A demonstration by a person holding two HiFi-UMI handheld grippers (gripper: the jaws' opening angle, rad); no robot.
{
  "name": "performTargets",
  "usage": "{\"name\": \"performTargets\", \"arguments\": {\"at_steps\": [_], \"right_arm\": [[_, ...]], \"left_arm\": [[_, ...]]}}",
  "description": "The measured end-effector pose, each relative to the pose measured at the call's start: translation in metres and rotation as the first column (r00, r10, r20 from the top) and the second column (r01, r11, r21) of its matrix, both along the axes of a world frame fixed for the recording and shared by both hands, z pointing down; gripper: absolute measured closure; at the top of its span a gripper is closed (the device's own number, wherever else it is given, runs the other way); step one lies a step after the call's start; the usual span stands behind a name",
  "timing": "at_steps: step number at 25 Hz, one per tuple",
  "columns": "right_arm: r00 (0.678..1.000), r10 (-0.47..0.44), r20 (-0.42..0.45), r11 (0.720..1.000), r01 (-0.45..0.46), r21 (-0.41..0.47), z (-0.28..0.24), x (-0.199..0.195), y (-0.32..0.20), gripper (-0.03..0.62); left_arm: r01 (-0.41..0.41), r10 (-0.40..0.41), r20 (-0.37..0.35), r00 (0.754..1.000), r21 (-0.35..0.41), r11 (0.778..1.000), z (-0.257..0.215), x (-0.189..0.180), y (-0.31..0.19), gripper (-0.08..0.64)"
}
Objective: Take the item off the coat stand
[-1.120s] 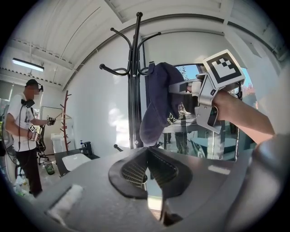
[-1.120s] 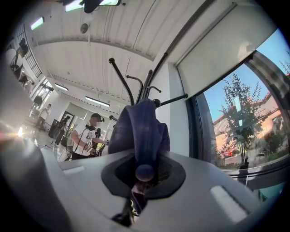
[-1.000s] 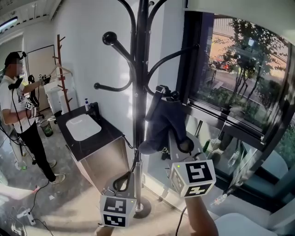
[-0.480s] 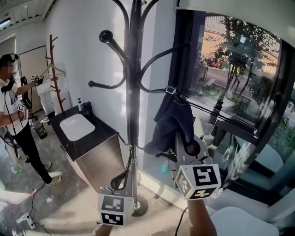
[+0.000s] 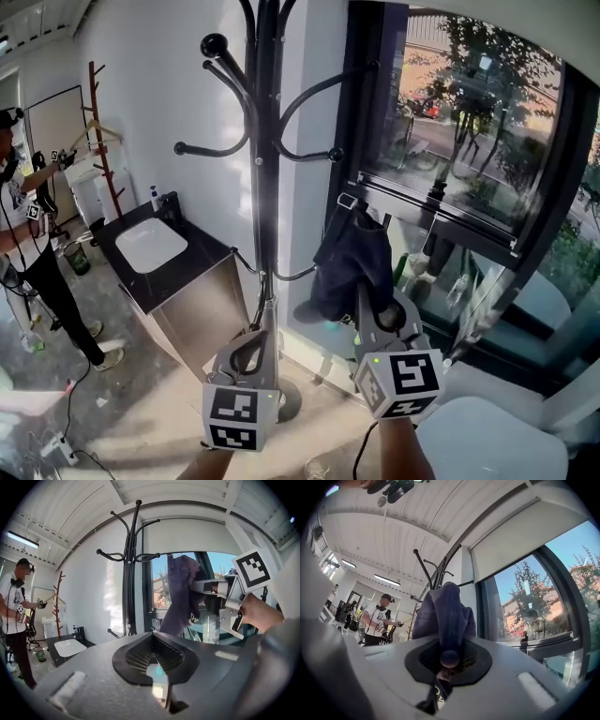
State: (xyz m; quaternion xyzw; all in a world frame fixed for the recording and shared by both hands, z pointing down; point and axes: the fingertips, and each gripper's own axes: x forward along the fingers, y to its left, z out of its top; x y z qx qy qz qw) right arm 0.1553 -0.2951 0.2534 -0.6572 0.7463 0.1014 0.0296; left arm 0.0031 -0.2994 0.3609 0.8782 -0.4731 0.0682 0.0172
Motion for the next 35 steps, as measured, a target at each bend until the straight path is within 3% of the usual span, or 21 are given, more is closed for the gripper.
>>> {"name": "performTargets", "arguments": {"at_steps": [15, 35], "right_arm": [[0.998, 0.001, 0.067, 0.995, 0.006, -0.099, 0.074, -0.049, 0.042, 0.580], [0.999, 0.016, 0.049, 0.985, -0.007, -0.175, 0.121, -0.098, 0.072, 0.580]], "left_arm": [[-0.032, 0.032, -0.020, 0.999, 0.001, 0.999, 0.010, -0.014, 0.023, 0.557], [-0.073, 0.073, -0.018, 0.997, -0.022, 0.997, 0.030, -0.041, 0.058, 0.557]]}}
